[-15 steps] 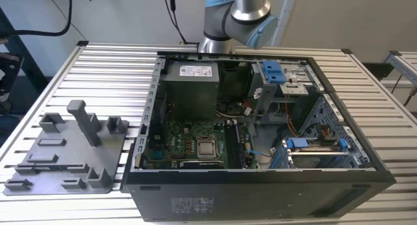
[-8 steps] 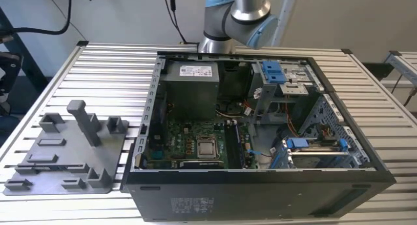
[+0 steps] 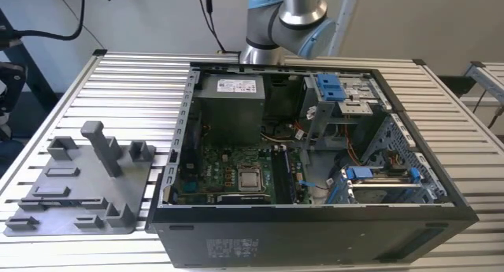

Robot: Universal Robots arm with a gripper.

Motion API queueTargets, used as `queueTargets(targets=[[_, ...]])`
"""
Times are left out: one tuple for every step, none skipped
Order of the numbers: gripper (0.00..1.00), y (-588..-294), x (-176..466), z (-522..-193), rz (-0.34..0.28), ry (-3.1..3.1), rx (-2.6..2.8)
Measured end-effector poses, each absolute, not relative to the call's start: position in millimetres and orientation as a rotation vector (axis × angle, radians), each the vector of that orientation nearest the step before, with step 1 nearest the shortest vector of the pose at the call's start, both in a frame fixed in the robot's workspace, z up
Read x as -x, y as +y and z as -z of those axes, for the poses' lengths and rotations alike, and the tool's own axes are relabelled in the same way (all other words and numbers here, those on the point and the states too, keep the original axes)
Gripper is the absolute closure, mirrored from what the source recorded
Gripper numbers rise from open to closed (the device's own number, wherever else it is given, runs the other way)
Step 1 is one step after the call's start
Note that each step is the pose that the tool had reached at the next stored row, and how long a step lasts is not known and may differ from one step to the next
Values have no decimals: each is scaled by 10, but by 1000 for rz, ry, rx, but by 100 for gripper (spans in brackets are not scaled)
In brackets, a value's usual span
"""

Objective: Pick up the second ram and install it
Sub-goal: 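Pick up the second ram and move it above second insertion slot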

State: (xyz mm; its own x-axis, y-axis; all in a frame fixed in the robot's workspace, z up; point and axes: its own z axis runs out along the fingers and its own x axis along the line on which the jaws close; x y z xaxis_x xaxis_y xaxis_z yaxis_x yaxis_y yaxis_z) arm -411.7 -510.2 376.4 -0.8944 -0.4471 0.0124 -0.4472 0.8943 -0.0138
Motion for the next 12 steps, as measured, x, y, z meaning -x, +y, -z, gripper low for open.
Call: queueTargets(targets=[[89,-5102,4117,-3764,-28,-3045,-735],[89,-5102,4117,-3765,-31,-3040,-751],[89,-5102,4117,-3765,-34,-3036,-766],[89,-5102,4117,-3765,-37,-3032,-781],[89,-5101,4117,-3764,-39,-3028,-796],[89,-5101,4117,-3764,-42,-3023,-812],[89,-5100,4118,-3764,-45,-3018,-827],[89,-5100,4118,-3765,-47,-3014,-841],[89,-5100,4118,-3765,-48,-3011,-853],[89,-5100,4118,-3765,-49,-3008,-862],[89,-5100,4119,-3765,-49,-3006,-871],[89,-5100,4119,-3765,-49,-3003,-879]])
